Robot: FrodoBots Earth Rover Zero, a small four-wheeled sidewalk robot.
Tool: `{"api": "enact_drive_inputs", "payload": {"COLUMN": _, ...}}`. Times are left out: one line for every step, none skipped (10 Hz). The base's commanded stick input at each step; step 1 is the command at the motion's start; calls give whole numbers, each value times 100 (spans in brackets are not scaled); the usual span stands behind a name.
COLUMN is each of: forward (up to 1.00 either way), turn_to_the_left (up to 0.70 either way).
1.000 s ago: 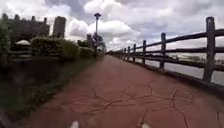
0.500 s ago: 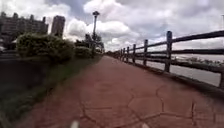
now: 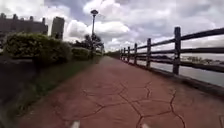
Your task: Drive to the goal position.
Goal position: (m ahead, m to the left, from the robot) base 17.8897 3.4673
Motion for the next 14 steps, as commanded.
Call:
{"api": "enact_drive_inputs", "payload": {"forward": 100, "turn_to_the_left": 0}}
{"api": "enact_drive_inputs", "payload": {"forward": 100, "turn_to_the_left": 0}}
{"api": "enact_drive_inputs", "payload": {"forward": 100, "turn_to_the_left": 0}}
{"api": "enact_drive_inputs", "payload": {"forward": 100, "turn_to_the_left": 0}}
{"api": "enact_drive_inputs", "payload": {"forward": 100, "turn_to_the_left": 0}}
{"api": "enact_drive_inputs", "payload": {"forward": 100, "turn_to_the_left": 0}}
{"api": "enact_drive_inputs", "payload": {"forward": 100, "turn_to_the_left": 0}}
{"api": "enact_drive_inputs", "payload": {"forward": 100, "turn_to_the_left": 0}}
{"api": "enact_drive_inputs", "payload": {"forward": 100, "turn_to_the_left": 0}}
{"api": "enact_drive_inputs", "payload": {"forward": 100, "turn_to_the_left": 0}}
{"api": "enact_drive_inputs", "payload": {"forward": 100, "turn_to_the_left": 0}}
{"api": "enact_drive_inputs", "payload": {"forward": 100, "turn_to_the_left": 0}}
{"api": "enact_drive_inputs", "payload": {"forward": 100, "turn_to_the_left": 0}}
{"api": "enact_drive_inputs", "payload": {"forward": 100, "turn_to_the_left": 0}}
